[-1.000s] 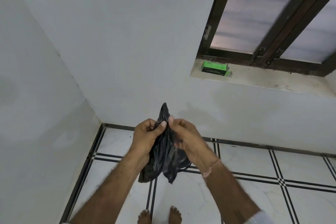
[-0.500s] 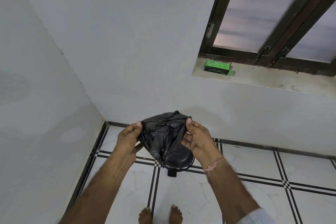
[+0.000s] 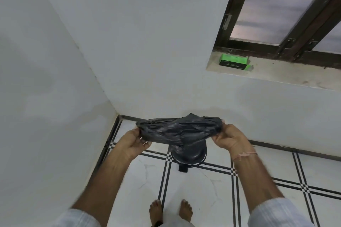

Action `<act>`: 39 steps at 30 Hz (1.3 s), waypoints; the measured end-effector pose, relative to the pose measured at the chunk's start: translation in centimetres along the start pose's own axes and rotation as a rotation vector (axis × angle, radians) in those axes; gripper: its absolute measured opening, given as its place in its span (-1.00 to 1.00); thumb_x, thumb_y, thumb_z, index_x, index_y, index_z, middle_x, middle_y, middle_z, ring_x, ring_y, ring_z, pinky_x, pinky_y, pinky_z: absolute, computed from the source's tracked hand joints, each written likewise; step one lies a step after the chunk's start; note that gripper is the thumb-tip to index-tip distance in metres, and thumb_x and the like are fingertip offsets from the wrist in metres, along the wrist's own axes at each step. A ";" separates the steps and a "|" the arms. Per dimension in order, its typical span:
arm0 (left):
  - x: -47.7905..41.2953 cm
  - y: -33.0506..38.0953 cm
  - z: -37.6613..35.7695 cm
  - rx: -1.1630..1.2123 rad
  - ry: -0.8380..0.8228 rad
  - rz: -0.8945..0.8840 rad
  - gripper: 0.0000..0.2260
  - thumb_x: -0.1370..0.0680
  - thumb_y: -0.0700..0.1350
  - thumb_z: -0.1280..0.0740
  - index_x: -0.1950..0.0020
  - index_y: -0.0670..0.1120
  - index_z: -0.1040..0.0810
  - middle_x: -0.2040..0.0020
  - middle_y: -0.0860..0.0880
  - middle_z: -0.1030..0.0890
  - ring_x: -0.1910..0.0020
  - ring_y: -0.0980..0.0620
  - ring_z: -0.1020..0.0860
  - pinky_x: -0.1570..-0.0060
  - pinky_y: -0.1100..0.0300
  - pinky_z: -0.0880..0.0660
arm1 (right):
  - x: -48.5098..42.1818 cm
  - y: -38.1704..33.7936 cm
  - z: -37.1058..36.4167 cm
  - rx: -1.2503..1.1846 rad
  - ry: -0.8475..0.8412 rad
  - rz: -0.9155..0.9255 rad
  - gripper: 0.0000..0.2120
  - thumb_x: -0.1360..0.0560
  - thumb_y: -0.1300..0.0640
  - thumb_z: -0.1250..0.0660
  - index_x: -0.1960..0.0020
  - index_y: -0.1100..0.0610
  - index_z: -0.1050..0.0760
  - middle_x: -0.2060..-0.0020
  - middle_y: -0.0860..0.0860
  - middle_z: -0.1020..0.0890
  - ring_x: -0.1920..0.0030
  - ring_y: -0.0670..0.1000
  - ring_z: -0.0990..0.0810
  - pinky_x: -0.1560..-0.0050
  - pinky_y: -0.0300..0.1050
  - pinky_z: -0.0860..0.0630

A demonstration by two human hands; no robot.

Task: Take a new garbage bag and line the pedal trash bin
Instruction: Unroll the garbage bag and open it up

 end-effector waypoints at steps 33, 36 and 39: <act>-1.3 -0.9 4.1 0.081 -0.033 -0.196 -0.74 -0.68 -0.09 -0.23 -0.28 -0.18 -0.57 -0.06 -0.17 -0.72 0.01 -0.09 -0.70 0.16 -0.01 -0.70 | -2.3 -1.6 2.4 0.431 -0.519 0.158 -0.71 -0.60 0.06 -0.32 -0.22 0.08 -0.71 -0.16 0.07 -0.76 -0.06 0.04 -0.76 0.05 -0.07 -0.71; -0.8 -1.8 0.6 -0.090 -0.045 -0.203 -0.63 -0.70 0.06 -0.16 -0.12 -0.18 -0.62 -0.06 -0.16 -0.72 -0.05 -0.13 -0.65 0.07 -0.05 -0.60 | -1.4 -0.6 -0.8 0.678 -0.409 0.211 -0.56 -0.66 -0.20 -0.21 -0.15 0.05 -0.74 -0.08 -0.01 -0.79 -0.04 -0.05 -0.78 0.09 -0.18 -0.67; 1.1 1.8 -6.3 -0.234 -0.117 -0.413 -0.50 -0.69 0.20 -0.08 -0.10 -0.14 -0.65 0.08 -0.06 -0.77 -0.07 -0.12 -0.67 0.10 0.05 -0.61 | 1.8 -2.5 -7.7 0.785 -0.447 0.471 -0.44 -0.63 -0.35 -0.15 -0.22 0.05 -0.68 -0.08 -0.07 -0.78 -0.20 -0.07 -0.72 -0.10 -0.17 -0.67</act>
Point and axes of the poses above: each hand's wrist, its own x-axis away from the middle knuckle, its own z-axis out of the back of the hand, y = z × x, the point moved 6 cm from there along -x, towards the middle knuckle
